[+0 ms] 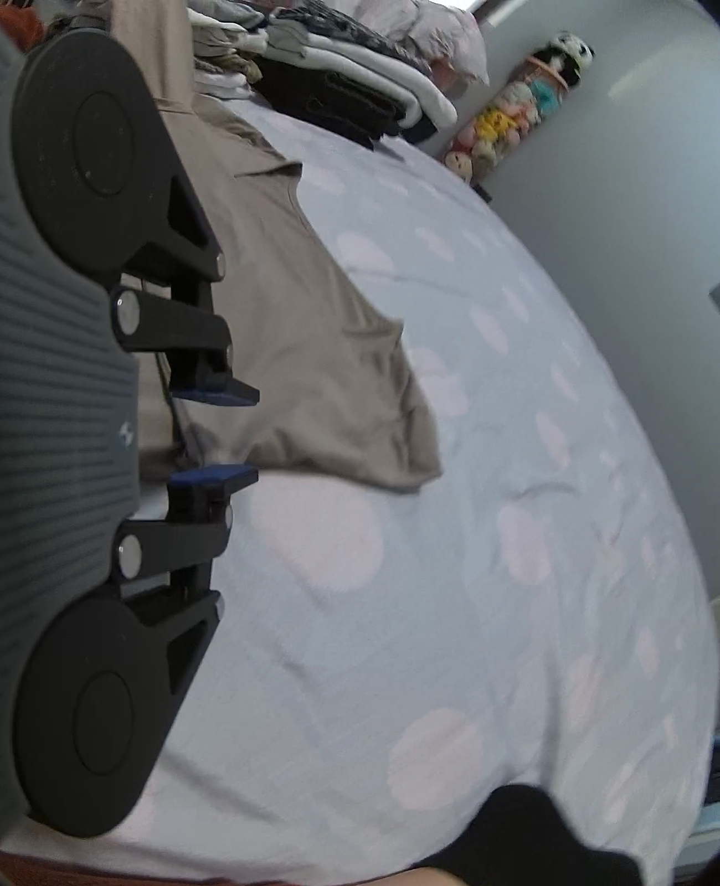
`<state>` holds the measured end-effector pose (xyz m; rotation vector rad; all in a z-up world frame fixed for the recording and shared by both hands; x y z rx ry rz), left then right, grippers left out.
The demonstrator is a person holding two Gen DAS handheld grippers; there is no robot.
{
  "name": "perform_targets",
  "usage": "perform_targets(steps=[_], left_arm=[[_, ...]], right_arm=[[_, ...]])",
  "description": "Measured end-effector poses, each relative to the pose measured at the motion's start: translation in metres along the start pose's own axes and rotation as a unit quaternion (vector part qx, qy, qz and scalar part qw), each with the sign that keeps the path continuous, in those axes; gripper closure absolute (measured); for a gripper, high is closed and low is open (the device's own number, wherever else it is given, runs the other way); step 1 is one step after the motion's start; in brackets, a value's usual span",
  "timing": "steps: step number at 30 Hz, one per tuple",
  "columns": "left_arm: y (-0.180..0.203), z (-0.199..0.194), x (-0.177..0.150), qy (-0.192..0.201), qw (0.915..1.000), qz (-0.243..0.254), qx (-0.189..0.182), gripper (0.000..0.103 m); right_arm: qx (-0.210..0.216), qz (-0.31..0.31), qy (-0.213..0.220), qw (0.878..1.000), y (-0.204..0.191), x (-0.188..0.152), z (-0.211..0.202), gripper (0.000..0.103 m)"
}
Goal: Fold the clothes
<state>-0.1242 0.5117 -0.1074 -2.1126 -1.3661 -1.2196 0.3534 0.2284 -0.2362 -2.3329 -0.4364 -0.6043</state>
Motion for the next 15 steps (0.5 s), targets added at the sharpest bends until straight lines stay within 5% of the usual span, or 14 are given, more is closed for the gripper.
perform_targets(steps=[5,9,15], left_arm=[[-0.049,-0.015,0.045,0.029,0.9914,0.070,0.107,0.053],[-0.081,-0.012,0.060,0.019,0.9668,0.169,0.191,0.050],[-0.104,0.020,0.053,-0.030,0.9393,0.253,0.230,0.050]], right_arm=[[0.010,-0.022,0.008,1.000,-0.010,-0.003,-0.002,0.076],[0.016,-0.020,0.012,1.000,-0.010,-0.003,-0.005,0.075],[0.018,-0.017,0.009,1.000,-0.010,-0.004,-0.001,0.075]])
Point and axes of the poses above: each gripper's, at about its wrist camera, not at the fingertips, and z roughly the way its jaws point, y to its right, x to its top, the point moved 10 cm from there along z, roughly the way its jaws point, and after that the axes turned 6 degrees about z, right-handed, at the moved point
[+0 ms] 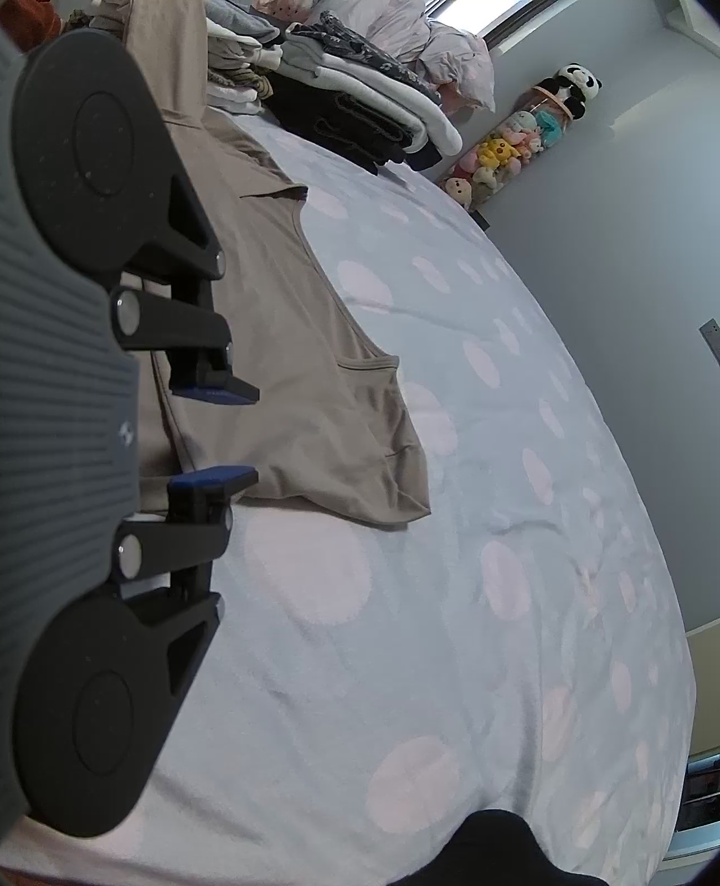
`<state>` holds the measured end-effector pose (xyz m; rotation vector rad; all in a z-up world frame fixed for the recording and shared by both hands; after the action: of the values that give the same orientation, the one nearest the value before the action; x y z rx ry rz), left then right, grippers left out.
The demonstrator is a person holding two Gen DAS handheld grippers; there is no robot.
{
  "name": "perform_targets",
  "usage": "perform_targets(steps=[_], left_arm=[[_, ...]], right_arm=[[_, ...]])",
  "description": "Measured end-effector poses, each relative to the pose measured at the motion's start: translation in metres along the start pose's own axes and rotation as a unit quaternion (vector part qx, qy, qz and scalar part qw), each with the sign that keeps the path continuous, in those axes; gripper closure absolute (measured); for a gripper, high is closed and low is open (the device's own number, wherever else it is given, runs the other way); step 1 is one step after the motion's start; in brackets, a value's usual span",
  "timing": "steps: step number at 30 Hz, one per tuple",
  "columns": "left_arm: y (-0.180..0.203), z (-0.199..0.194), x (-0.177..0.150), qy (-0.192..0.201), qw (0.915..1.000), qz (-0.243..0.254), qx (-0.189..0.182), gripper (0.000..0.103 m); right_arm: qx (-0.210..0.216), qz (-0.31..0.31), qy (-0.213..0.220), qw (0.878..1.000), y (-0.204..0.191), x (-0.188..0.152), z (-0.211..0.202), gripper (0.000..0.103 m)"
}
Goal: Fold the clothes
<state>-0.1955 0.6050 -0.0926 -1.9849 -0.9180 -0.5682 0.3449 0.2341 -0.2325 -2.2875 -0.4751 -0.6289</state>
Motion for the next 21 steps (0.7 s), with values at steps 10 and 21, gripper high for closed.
perform_targets(steps=[10,21], left_arm=[[0.008,0.015,0.017,0.003,0.9990,0.043,-0.013,0.100],[0.032,-0.087,0.154,0.027,0.9915,0.010,-0.127,0.100]], right_arm=[[-0.007,-0.003,-0.009,1.000,-0.001,-0.003,0.009,0.075],[0.012,0.000,-0.011,1.000,-0.005,0.003,0.002,0.075]])
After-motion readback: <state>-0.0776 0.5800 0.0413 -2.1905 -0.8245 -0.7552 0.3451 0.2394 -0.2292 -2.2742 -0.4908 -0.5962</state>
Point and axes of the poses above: each gripper's, at about its wrist camera, not at the fingertips, and z roughly the way its jaws point, y to its right, x to its top, the point moved 10 cm from there along z, roughly the way its jaws point, and after that the axes turned 6 degrees about z, right-handed, at the moved point
